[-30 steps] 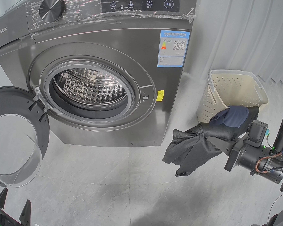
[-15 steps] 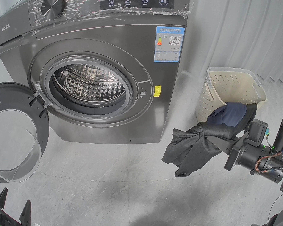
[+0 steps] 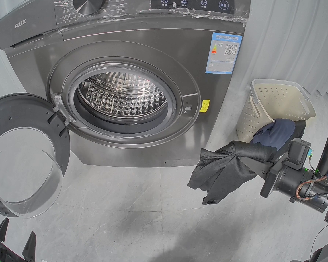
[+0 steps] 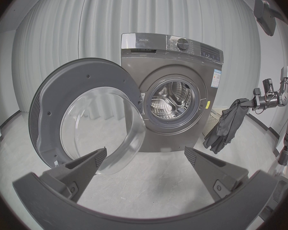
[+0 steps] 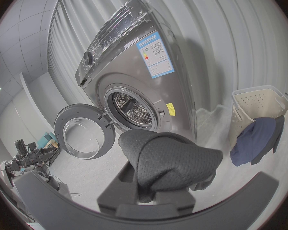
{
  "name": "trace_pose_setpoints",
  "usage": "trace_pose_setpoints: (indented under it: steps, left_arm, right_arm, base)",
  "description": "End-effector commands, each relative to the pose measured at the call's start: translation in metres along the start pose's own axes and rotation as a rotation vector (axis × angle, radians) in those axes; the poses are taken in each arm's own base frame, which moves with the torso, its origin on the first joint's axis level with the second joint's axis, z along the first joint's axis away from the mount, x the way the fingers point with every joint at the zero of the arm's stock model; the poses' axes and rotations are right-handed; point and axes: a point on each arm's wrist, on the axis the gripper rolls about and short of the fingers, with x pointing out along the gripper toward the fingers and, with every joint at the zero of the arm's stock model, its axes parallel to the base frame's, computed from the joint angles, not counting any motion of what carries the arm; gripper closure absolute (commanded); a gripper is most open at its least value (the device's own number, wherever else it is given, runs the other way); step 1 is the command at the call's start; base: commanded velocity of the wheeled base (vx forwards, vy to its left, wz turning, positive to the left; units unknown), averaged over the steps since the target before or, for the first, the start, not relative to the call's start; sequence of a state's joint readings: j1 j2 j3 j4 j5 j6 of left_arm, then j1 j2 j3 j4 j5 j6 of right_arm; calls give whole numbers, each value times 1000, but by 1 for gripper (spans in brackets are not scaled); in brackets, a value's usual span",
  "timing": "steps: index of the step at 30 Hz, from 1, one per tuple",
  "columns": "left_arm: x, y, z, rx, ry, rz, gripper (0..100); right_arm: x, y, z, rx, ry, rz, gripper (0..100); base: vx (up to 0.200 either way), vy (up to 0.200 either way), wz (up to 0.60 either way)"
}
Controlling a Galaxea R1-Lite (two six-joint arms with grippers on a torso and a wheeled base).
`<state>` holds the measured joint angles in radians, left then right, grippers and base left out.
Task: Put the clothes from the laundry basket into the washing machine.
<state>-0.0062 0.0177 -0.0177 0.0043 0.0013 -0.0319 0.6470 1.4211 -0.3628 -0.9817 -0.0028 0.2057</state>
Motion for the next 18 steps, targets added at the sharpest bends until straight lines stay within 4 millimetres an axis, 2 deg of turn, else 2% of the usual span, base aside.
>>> trace_pose_setpoints:
  steps: [1, 6, 12, 18]
  left_arm:
    - [0, 0, -4, 0, 5, 0, 0]
    - [0, 0, -4, 0, 5, 2, 0]
    - [0, 0, -4, -2, 3, 2, 0]
    - [0, 0, -4, 0, 3, 2, 0]
  right_arm:
    - [0, 0, 0, 0, -1, 0, 100]
    - [-1, 0, -1, 1, 3, -1, 100]
    - [-1, 0, -1, 6, 4, -2, 100]
    - [-3, -1, 0, 8, -6, -5, 100]
  base:
    - [-200, 0, 0]
    - [-200, 0, 0]
    - [0, 0, 0]
    - [0, 200, 0]
